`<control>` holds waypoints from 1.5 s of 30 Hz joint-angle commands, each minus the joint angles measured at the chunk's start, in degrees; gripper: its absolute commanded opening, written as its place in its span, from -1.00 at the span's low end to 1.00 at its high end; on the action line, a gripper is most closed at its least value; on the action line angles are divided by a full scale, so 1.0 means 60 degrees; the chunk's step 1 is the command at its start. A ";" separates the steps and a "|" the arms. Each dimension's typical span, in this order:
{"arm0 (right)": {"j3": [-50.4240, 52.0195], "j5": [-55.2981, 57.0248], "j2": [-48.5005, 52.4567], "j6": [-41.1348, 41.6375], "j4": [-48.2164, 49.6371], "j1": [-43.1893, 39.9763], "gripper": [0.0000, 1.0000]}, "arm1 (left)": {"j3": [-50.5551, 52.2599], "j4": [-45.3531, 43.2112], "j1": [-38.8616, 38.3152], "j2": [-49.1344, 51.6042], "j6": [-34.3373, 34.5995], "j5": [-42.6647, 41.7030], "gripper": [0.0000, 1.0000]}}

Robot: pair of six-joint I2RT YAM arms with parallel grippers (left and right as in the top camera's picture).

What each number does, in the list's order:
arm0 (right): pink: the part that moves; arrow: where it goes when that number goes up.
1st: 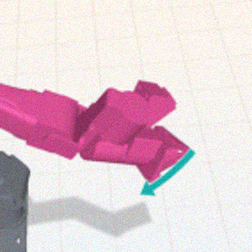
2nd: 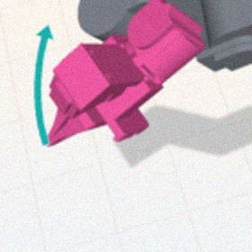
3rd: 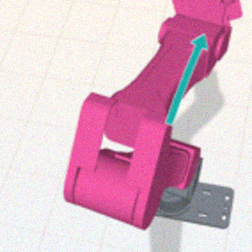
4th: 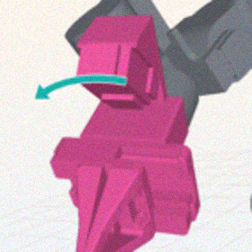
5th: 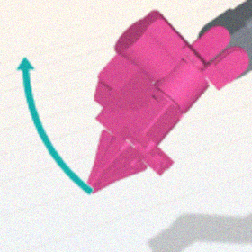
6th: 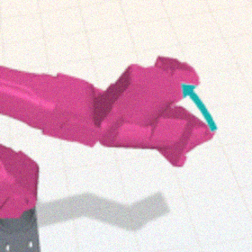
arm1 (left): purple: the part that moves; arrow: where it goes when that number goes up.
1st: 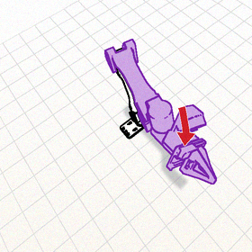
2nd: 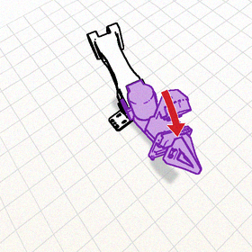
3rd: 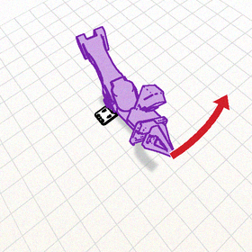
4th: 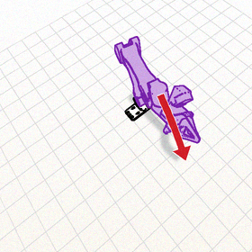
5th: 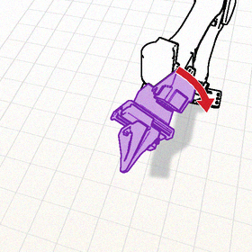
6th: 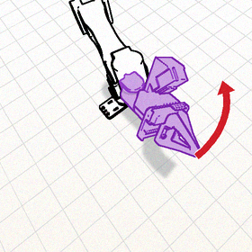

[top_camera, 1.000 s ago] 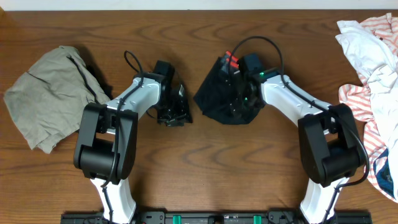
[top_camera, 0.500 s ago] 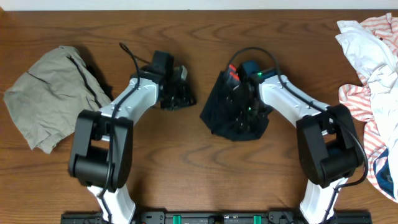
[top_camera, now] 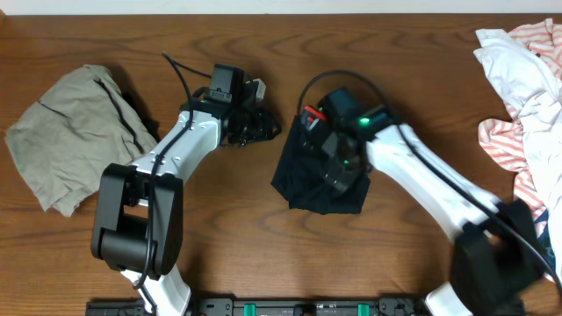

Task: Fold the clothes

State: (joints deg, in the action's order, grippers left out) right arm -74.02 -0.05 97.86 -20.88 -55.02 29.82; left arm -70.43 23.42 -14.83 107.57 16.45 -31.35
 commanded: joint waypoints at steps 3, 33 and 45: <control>-0.0004 0.0331 -0.1129 0.0758 0.0087 -0.0572 0.63 | 0.0025 0.0433 -0.0073 -0.0084 -0.0102 -0.0022 0.12; 0.1781 -0.1606 -0.0787 0.1694 0.1829 -0.1351 0.64 | 0.0168 -0.0583 -0.1785 0.1486 -0.1814 0.0721 0.24; 0.1810 -0.1599 0.1180 0.1694 0.3060 -0.1355 0.63 | 0.0168 -0.1122 -0.2295 0.1486 -0.1851 0.0091 0.24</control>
State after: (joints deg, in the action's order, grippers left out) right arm -63.86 -9.26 100.57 -11.33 -39.38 22.28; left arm -69.87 16.40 -28.01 114.78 6.09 -29.02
